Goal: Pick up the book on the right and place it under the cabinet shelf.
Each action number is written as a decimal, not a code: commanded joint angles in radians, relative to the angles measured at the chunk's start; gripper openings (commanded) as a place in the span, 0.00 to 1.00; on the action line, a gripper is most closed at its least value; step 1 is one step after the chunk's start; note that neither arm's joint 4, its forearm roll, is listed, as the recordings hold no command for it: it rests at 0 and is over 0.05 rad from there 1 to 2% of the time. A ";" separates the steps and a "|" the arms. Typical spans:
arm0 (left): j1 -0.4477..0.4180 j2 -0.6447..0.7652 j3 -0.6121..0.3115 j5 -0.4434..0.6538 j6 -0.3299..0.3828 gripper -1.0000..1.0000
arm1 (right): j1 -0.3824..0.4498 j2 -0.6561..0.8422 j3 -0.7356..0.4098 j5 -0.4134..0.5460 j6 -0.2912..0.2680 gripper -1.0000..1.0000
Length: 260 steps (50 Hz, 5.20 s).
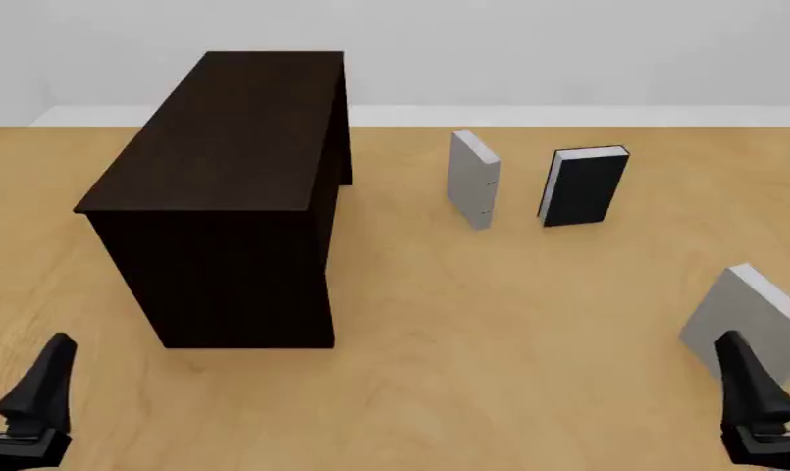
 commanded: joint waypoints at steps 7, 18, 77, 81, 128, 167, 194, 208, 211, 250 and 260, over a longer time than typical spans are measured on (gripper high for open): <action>0.010 0.000 -0.002 0.003 -0.006 1.00 | 0.035 0.139 0.005 -0.079 -0.015 1.00; 0.008 0.000 -0.002 0.001 -0.008 1.00 | 0.066 0.243 -0.114 -0.013 -0.052 1.00; 0.011 -0.004 -0.007 -0.002 -0.015 1.00 | -0.200 0.760 -0.701 0.469 -0.544 1.00; 0.012 -0.004 -0.012 0.004 -0.016 1.00 | -0.204 0.780 -0.713 0.476 -0.556 1.00; 0.007 -0.002 -0.008 0.002 -0.001 1.00 | -0.292 1.042 -0.622 0.333 -0.675 1.00; 0.006 -0.001 -0.004 0.002 0.008 1.00 | -0.346 1.184 -0.571 0.197 -0.702 1.00; 0.006 0.002 -0.009 0.005 0.009 1.00 | -0.367 1.255 -0.554 0.141 -0.693 1.00; 0.004 0.003 -0.004 0.001 0.010 1.00 | -0.349 1.284 -0.537 0.107 -0.683 1.00; 0.005 0.004 -0.004 0.000 0.010 1.00 | -0.338 1.252 -0.543 0.128 -0.671 0.00; 0.005 -0.003 -0.003 0.000 0.006 1.00 | -0.008 0.821 -0.628 0.451 -0.229 0.00; 0.005 -0.001 -0.010 0.006 0.006 1.00 | 0.137 0.773 -0.690 0.448 0.033 0.00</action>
